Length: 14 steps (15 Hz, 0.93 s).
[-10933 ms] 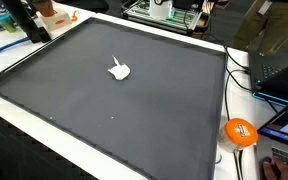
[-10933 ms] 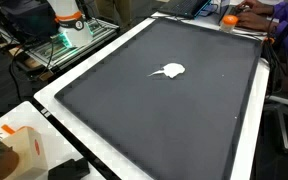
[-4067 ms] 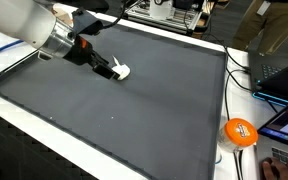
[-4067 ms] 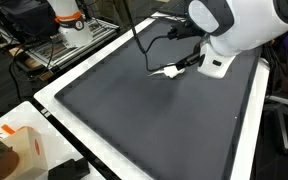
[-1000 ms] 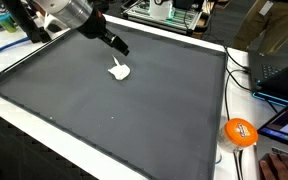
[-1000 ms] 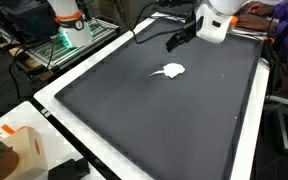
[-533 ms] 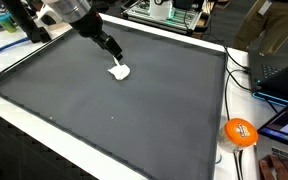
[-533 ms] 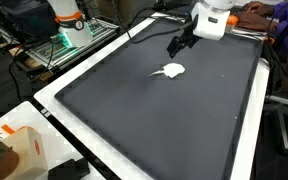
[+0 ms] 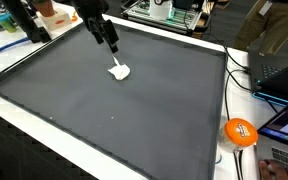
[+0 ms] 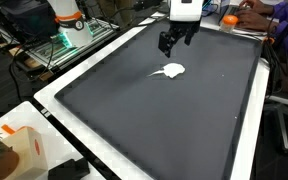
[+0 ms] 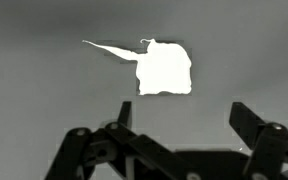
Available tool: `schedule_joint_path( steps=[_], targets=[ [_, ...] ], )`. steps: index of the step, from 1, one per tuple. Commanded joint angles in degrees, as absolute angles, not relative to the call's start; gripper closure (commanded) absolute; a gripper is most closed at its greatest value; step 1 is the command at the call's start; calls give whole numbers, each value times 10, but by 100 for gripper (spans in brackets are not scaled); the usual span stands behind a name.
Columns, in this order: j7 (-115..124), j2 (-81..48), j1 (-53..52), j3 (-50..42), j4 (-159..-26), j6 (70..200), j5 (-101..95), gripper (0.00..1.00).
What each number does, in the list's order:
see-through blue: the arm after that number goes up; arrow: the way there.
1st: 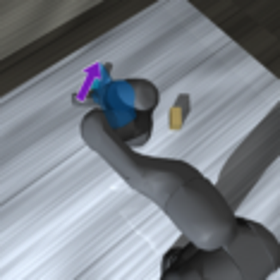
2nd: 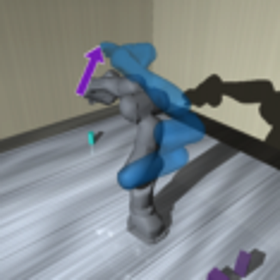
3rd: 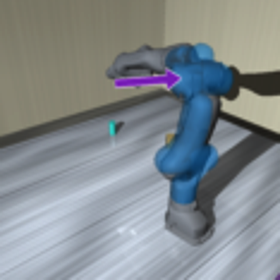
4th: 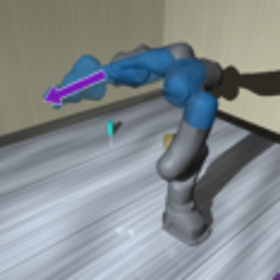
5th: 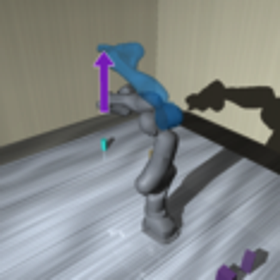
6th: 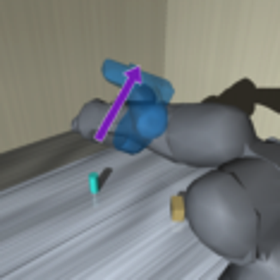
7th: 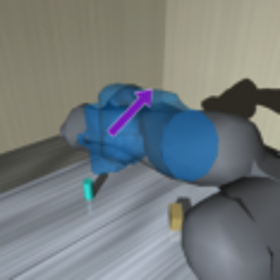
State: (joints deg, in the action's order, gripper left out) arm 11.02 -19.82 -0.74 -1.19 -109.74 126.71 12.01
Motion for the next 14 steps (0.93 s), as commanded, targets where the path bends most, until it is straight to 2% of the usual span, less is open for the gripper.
schedule_joint_path(
  steps=[1, 2, 5, 14],
  targets=[
    [35, -105, 5, 9, -1235, 1314, 153, 0],
    [77, -161, -2, -2, -1156, 1292, 130, 0],
    [54, -123, -3, 3, -1209, 1296, 137, 0],
    [84, -76, -9, 10, -1340, 1620, 151, 0]
  ],
)
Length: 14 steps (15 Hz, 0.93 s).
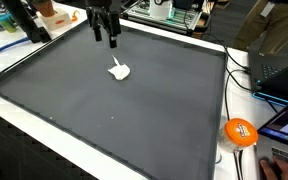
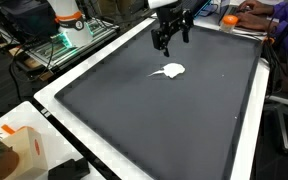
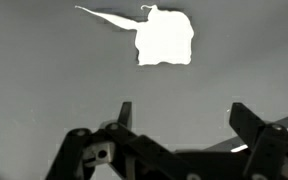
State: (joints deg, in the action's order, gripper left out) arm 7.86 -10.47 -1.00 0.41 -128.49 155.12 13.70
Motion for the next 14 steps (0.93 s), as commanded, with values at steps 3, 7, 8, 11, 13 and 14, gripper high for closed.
schedule_joint_path(
  steps=[3, 7, 8, 11, 13, 14],
  targets=[
    [64, -72, -3, 26, -1371, 1682, 180, 0],
    [26, -73, -2, 55, -1400, 1748, 228, 0],
    [35, -74, -8, 50, -1407, 1753, 212, 0],
    [42, -89, -9, 49, -1386, 1738, 204, 0],
    [42, -90, -8, 49, -1382, 1738, 204, 0],
    [25, -88, -2, 64, -1382, 1748, 224, 0]
  ],
)
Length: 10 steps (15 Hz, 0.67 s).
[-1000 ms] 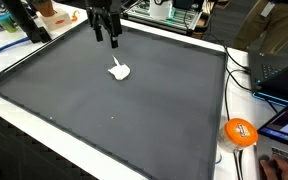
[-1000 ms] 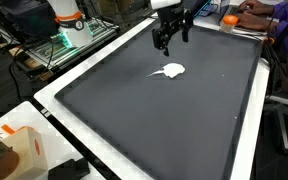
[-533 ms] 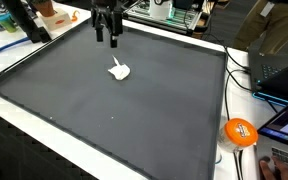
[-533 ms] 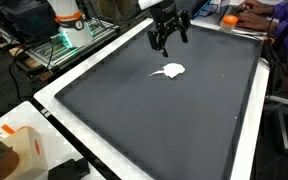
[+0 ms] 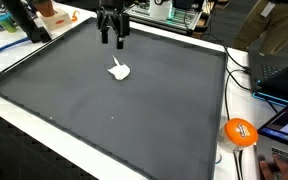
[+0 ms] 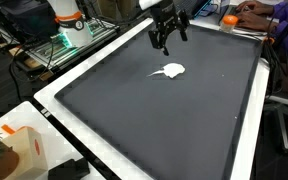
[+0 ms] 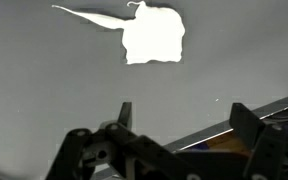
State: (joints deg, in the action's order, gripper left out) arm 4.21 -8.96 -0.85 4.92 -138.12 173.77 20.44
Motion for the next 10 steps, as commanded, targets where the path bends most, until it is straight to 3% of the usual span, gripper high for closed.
schedule_joint_path(
  steps=[1, 6, 10],
  targets=[
    [21, -85, 1, 72, -1386, 1762, 235, 0],
    [6, -83, 13, 109, -1389, 1822, 268, 0],
    [22, -79, 3, 86, -1399, 1803, 236, 0]
  ],
)
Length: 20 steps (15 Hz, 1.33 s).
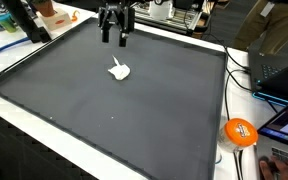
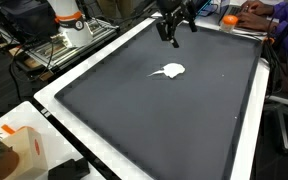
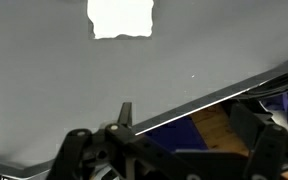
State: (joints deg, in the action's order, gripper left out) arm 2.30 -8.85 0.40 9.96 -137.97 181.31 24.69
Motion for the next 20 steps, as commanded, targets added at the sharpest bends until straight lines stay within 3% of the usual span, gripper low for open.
schedule_joint_path(
  steps=[1, 5, 20],
  targets=[
    [50, -78, -5, 56, -1414, 1796, 190, 0],
    [55, -70, -5, 37, -1429, 1774, 151, 0],
    [-56, -68, 45, 170, -1470, 1814, 291, 0]
  ],
)
